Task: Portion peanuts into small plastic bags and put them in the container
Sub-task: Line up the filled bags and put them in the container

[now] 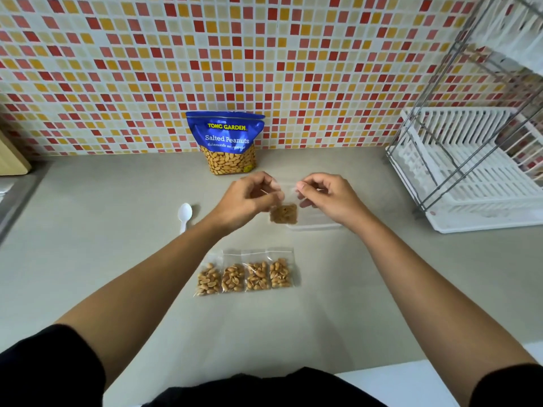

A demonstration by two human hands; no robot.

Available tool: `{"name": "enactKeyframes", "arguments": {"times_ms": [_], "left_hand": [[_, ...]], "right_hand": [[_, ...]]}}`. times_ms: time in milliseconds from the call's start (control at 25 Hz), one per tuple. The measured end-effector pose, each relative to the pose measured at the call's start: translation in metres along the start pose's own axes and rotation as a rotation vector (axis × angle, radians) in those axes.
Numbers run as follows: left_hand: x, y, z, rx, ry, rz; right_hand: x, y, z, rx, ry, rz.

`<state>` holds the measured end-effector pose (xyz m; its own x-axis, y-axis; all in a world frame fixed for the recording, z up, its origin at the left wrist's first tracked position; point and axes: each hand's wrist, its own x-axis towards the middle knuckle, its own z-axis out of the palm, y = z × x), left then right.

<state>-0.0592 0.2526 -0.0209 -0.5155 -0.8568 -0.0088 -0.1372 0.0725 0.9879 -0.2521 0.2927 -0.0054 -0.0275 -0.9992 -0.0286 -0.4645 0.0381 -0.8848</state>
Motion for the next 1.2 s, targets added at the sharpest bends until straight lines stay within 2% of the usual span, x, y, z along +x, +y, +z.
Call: {"name": "enactKeyframes", "arguments": {"times_ms": [120,240,360,520,640,800,920,1000,1120,1200], "left_hand": [[-0.006,-0.024,0.03,-0.034,0.061,-0.121],[-0.019,-0.056,0.066,-0.052,0.118,-0.313],[-0.024,-0.088,0.095,0.167,0.167,-0.434],[-0.02,-0.102,0.115,0.512,0.245,-0.448],[-0.017,-0.102,0.12,0.604,0.235,-0.477],[-0.015,-0.103,0.123,0.632,0.207,-0.471],[-0.019,-0.1,0.123,0.596,0.265,-0.432],[-0.022,-0.094,0.119,0.551,0.35,-0.378],[-0.006,-0.088,0.108,0.471,0.543,-0.288],[0.015,-0.086,0.099,0.433,0.55,-0.323]], "right_hand": [[-0.011,0.037,0.004,0.122,0.094,0.085],[-0.026,0.083,0.01,0.075,0.148,0.216],[-0.036,0.121,0.024,-0.039,0.131,0.323],[-0.035,0.138,0.042,-0.231,0.161,0.344],[-0.029,0.144,0.051,-0.294,0.182,0.343],[-0.027,0.155,0.056,-0.397,0.151,0.292],[-0.031,0.157,0.058,-0.423,0.183,0.254],[-0.035,0.148,0.057,-0.396,0.306,0.167],[-0.03,0.135,0.042,-0.408,0.58,-0.08],[-0.015,0.134,0.027,-0.427,0.667,-0.112]]}}
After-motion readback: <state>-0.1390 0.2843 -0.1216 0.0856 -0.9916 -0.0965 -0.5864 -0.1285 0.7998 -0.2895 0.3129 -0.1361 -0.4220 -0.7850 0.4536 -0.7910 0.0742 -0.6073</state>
